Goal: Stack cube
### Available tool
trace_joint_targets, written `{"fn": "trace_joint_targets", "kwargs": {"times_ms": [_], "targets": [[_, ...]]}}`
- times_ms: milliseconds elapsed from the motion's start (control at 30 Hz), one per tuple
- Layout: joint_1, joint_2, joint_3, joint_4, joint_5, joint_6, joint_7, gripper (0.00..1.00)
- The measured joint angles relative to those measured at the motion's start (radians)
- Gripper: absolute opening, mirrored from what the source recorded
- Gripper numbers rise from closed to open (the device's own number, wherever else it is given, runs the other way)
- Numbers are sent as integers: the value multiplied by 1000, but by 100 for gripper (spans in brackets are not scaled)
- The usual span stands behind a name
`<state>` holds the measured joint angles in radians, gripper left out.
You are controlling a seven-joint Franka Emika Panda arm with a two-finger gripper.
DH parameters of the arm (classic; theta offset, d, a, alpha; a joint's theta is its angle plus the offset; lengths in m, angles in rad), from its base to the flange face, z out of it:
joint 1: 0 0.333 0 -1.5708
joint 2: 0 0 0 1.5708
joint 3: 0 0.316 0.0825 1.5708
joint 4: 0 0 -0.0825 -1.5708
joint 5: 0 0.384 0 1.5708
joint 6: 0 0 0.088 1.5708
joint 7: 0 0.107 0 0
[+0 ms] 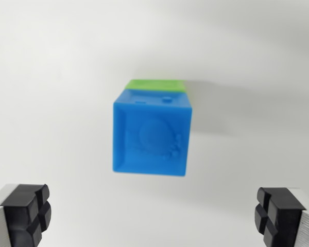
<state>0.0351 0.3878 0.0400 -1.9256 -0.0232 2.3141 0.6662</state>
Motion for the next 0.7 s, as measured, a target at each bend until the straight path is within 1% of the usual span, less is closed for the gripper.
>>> {"fn": "trace_joint_targets", "kwargs": {"times_ms": [300,700], "targets": [[0,-55,0,24,3,-79,-2,100],[0,-114,0,76,6,-190,-5,100]]}}
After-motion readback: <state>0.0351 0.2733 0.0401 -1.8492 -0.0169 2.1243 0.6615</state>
